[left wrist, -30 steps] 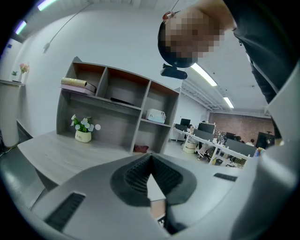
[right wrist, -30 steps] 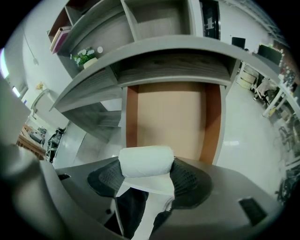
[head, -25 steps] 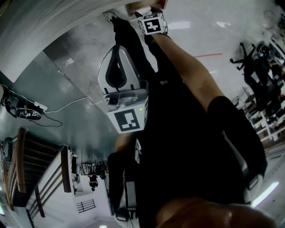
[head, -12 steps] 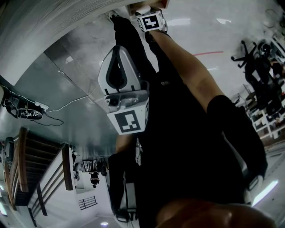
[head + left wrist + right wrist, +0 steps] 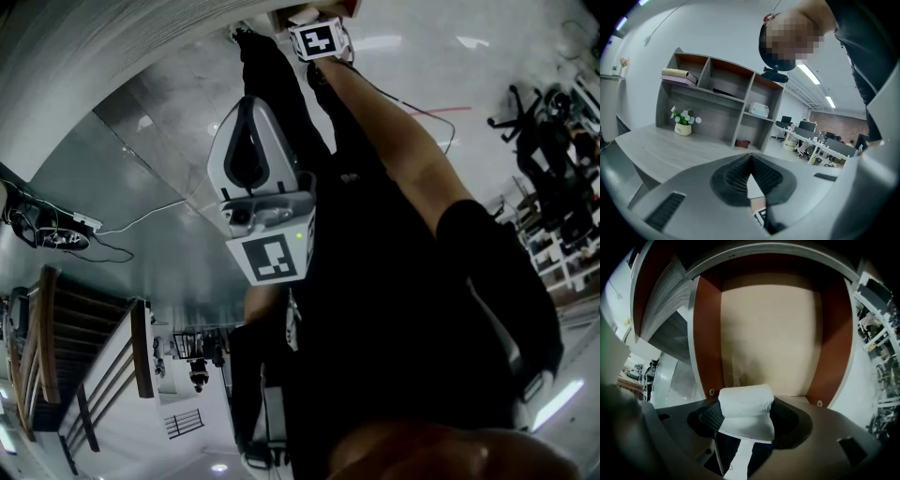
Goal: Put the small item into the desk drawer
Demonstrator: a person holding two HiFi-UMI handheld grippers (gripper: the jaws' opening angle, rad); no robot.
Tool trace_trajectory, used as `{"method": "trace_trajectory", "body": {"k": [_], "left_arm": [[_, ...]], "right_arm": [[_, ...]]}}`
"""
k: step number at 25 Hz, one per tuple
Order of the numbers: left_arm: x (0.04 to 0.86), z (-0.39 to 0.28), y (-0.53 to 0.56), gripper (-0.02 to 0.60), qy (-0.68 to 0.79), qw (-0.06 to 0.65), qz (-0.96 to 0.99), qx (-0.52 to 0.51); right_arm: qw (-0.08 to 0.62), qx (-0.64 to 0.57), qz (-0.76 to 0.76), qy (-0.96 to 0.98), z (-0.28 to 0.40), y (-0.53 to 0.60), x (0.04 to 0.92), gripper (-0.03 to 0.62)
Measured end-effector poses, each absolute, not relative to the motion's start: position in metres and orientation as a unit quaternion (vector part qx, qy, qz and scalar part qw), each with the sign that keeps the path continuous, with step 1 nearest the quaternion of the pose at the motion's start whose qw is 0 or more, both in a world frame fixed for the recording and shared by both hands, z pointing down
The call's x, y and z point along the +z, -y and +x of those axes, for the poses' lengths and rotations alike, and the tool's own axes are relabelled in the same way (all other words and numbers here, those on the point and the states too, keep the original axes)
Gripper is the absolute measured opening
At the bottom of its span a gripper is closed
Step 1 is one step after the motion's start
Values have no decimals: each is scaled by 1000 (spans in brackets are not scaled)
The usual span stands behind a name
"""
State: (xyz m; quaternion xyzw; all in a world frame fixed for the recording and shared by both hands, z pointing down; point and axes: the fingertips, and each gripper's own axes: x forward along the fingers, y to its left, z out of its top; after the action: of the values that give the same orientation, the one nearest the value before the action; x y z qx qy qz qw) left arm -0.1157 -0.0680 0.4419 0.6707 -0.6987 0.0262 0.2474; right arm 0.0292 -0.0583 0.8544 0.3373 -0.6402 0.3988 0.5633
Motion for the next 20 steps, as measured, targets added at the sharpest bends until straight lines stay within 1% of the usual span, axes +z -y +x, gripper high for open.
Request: {"method": "trace_trajectory", "body": {"k": [12, 20], "left_arm": [[446, -113, 67, -11, 694, 253, 673, 25], [449, -113, 65, -11, 694, 257, 672, 25]], "right_arm": [[548, 395, 374, 635, 37, 77, 858, 273], [553, 391, 378, 631, 36, 78, 858, 273]]}}
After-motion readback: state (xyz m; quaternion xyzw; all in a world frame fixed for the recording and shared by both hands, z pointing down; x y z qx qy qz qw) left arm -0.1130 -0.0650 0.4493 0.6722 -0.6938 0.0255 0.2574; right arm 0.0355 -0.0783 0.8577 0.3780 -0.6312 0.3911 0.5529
